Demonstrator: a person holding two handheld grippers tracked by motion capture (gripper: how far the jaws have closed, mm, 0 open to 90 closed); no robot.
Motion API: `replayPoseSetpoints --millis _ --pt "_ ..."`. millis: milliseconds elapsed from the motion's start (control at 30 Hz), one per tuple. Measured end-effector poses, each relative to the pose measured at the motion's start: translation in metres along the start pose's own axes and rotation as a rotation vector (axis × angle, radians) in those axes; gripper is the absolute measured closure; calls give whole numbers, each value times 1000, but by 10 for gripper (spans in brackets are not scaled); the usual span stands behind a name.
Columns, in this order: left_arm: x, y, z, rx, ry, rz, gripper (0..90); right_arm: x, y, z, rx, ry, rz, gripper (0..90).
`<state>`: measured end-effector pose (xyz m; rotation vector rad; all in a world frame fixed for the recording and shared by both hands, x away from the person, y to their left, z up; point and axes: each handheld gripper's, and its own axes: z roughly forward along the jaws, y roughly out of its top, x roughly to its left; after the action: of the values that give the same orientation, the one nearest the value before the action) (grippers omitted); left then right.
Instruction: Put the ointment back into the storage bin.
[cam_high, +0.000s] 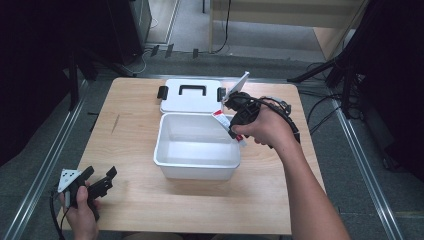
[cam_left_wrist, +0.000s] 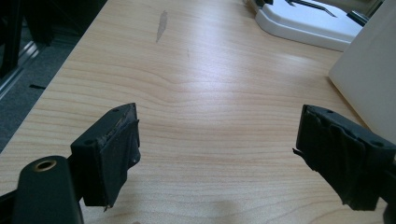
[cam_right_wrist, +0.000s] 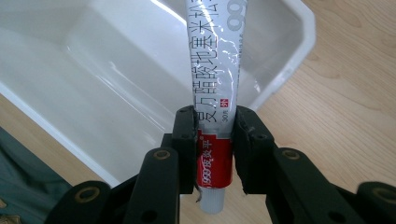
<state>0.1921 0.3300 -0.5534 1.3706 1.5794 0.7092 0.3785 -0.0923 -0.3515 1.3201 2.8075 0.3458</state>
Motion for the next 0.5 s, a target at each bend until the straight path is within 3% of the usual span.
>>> replayPoseSetpoints --millis 300,500 --pt "0 0 0 0 -1 -2 143 11 13 16 10 15 -16 731" --pt "0 0 0 0 -2 -2 143 11 18 28 17 22 -18 731"
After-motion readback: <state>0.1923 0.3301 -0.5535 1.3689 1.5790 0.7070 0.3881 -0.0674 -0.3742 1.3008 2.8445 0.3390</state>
